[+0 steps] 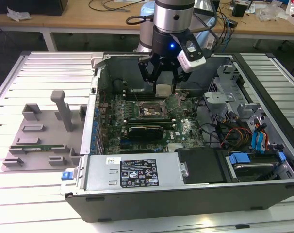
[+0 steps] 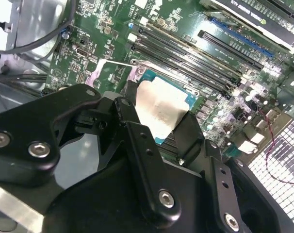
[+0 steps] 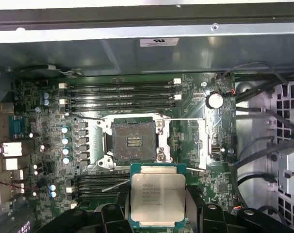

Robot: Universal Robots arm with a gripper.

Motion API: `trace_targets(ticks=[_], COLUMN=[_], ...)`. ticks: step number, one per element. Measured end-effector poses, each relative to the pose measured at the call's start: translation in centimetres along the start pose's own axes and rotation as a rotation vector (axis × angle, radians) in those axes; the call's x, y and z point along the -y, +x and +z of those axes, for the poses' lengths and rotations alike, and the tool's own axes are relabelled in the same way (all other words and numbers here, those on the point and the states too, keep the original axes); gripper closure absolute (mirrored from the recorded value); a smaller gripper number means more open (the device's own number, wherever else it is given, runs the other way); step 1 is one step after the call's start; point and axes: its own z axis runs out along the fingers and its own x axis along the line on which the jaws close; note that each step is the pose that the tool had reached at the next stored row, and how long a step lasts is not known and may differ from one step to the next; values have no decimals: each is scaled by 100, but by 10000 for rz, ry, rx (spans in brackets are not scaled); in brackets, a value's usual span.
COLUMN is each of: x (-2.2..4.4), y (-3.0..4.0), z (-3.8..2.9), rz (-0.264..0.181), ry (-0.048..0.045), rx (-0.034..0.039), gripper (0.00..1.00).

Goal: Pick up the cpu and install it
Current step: 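Place the cpu into insertion slot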

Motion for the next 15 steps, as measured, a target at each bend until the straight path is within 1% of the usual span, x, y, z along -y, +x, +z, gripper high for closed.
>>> trace_targets(ticks=[2,7,15], x=[0,0,0], y=[0,0,0], z=[2,5,11], rz=[305,619,1370], ry=[8,16,76], rx=[-5,-11,-21], gripper=[45,45,45])
